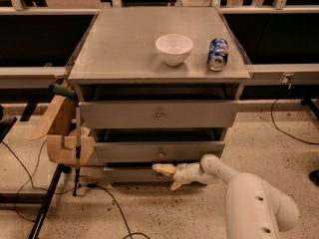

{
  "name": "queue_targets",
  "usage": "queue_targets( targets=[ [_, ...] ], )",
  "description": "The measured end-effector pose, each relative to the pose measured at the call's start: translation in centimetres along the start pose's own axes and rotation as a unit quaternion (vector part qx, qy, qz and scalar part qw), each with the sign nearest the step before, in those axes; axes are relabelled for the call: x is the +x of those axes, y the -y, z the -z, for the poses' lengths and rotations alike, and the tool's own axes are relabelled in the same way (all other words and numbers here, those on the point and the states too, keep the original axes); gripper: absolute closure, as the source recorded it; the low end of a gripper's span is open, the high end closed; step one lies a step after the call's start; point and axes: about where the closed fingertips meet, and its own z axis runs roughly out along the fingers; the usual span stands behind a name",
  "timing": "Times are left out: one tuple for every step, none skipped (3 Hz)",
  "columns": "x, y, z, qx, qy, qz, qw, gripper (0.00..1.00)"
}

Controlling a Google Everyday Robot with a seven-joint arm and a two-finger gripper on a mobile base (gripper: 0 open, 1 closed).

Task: Open bottom drawer

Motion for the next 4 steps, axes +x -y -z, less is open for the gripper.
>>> queue_targets(
  targets=[
    [-0.8, 1.0, -1.7, -0.003, 0.028, -0.011, 0.9995, 0.00],
    [-1.9, 2.7, -3.8, -0.023, 0.070, -0.022, 0.9971, 0.00],
    [-2.8, 4.2, -6.1, -0.037, 0.098, -0.024, 0.9943, 0.00],
    [-3.2, 4.6, -7.8, -0.031, 0.096, -0.010, 0.9948, 0.00]
  ],
)
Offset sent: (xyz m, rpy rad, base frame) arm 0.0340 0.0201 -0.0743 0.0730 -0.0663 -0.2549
